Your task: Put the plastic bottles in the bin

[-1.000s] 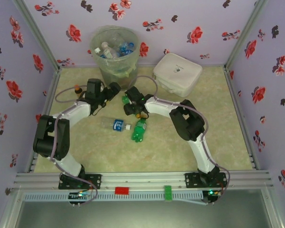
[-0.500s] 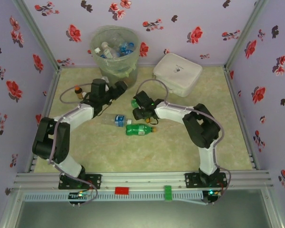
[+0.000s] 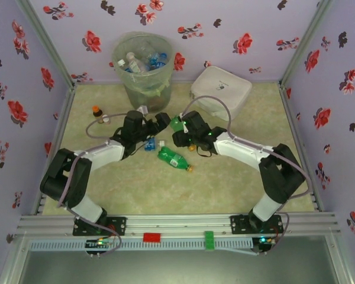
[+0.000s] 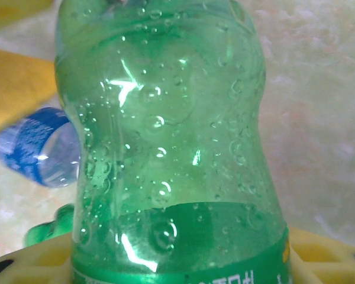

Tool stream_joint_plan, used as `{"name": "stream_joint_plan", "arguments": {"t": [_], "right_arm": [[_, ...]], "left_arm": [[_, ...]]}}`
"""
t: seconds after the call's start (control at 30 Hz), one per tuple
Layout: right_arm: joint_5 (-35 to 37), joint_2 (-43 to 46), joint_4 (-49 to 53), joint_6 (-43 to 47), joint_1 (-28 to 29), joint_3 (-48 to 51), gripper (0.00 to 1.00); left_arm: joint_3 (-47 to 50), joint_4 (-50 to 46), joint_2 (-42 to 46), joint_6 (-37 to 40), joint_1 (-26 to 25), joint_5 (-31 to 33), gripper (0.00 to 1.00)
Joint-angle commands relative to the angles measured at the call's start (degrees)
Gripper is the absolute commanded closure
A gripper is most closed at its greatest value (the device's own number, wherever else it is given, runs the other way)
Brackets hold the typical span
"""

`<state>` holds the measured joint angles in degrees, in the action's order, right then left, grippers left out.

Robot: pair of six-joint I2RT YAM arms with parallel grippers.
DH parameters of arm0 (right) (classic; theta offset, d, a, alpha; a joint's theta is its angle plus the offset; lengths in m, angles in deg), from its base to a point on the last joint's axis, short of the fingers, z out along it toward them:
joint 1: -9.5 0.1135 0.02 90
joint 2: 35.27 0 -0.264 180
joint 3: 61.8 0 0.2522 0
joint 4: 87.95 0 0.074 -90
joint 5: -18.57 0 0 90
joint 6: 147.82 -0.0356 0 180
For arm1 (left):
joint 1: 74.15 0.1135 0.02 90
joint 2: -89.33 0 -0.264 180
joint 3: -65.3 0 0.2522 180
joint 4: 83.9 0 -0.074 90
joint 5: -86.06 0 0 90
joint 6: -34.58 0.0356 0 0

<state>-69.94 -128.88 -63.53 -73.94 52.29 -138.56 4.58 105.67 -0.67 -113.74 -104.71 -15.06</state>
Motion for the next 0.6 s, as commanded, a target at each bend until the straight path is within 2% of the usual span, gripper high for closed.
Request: {"name": "stream_joint_plan", "arguments": {"t": [0.0,0.23,0.37,0.5,0.57], "right_arm": [[-6.28,3.04,-6.22,-1.50,-0.11,2.89,0.67],[-12.24,7.59,-10.48,-1.91,-0.18,5.66,0.66],[-13.05,8.87,-13.31,-2.34,-0.18,7.39,0.65],[-13.54,9.20,-13.47,-2.49,-0.22,7.51,0.65],[-13.34,9.48,-14.79,-2.67,-0.16,7.83,0.65]], "left_arm": [[0.74,5.92,2.86,-2.05,-2.16,1.27,0.00],[1.17,7.38,4.25,-3.32,-7.00,2.43,0.00],[0.94,7.10,3.64,-4.14,-7.63,2.96,0.01],[0.42,6.03,3.56,-3.81,-7.60,3.11,0.08],[0.17,6.02,3.46,-3.94,-7.57,3.12,0.18]]}}
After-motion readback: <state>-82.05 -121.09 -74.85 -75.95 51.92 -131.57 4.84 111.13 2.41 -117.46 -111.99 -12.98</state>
